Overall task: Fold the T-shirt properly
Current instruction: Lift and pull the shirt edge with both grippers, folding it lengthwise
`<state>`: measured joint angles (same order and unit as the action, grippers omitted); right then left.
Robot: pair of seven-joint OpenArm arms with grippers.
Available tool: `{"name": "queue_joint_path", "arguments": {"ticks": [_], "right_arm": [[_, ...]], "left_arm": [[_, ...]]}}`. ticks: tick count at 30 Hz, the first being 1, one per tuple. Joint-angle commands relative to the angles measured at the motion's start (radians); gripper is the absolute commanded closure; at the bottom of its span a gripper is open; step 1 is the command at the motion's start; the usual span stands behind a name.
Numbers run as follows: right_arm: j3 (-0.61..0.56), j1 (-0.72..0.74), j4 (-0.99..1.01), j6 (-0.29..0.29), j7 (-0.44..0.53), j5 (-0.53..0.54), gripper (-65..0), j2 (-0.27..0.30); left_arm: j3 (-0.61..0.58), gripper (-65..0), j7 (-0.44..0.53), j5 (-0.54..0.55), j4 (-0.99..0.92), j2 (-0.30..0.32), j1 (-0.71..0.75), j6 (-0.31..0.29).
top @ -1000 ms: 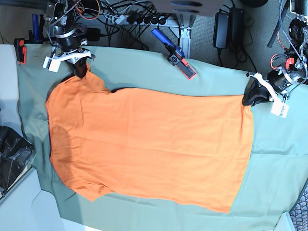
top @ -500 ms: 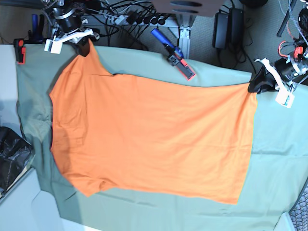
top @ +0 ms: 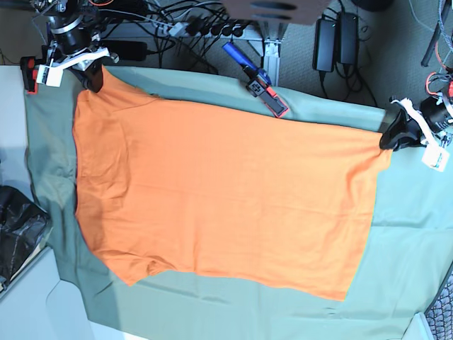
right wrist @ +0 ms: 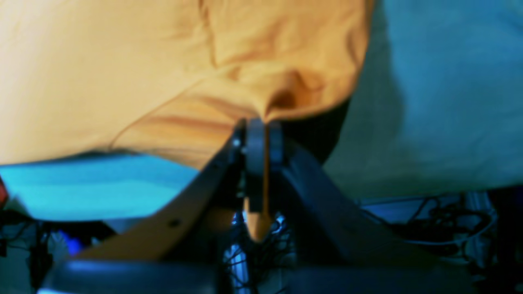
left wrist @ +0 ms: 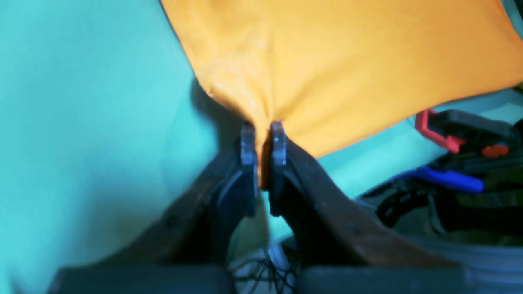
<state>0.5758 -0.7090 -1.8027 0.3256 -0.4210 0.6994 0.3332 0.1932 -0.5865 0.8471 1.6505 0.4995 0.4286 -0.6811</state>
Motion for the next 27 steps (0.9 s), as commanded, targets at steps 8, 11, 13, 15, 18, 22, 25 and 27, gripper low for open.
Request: {"name": "queue_joint_path", "arguments": {"ticks": [8, 11, 13, 15, 18, 22, 25, 27], "right_arm": [[0.012, 0.125, -0.013, -0.004, 0.019, -0.004, 0.0, 0.022], [0.006, 0.188, -0.002, 0.000, 0.019, -0.012, 0.0, 0.037], [-0.006, 0.230, 0.011, 0.001, 0.019, -0.043, 0.0, 0.053], [-0.023, 0.269, 0.029, 0.001, 0.019, -0.055, 0.0, 0.071], [-0.057, 0.319, 0.060, 0.001, 0.020, -0.072, 0.0, 0.095], [-0.095, 0.389, 0.124, 0.001, 0.020, -0.072, 0.0, 0.108], [-0.117, 0.446, 0.177, 0.004, 0.021, -0.073, 0.0, 0.108], [-0.132, 0.485, 0.212, 0.006, 0.021, -0.079, 0.0, 0.107]], "left_arm": [[0.009, 0.0, 0.010, 0.032, 0.018, 0.019, -0.092, -0.017], [-0.002, 0.0, 0.012, 0.008, 0.018, 0.019, -0.141, -0.017], [-0.023, 0.0, 0.014, -0.015, 0.017, 0.019, -0.172, -0.017], [-0.053, 0.0, 0.016, -0.040, 0.016, 0.019, -0.202, -0.017], [-0.111, 0.0, 0.060, -0.106, -0.005, 0.019, -0.245, -0.017], [-0.163, 0.0, 0.093, -0.152, -0.099, 0.013, -0.322, -0.017], [-0.175, 0.0, 0.093, -0.150, -0.184, 0.013, -0.387, -0.017], [-0.175, 0.0, 0.094, -0.150, -0.236, 0.013, -0.426, -0.017]]}}
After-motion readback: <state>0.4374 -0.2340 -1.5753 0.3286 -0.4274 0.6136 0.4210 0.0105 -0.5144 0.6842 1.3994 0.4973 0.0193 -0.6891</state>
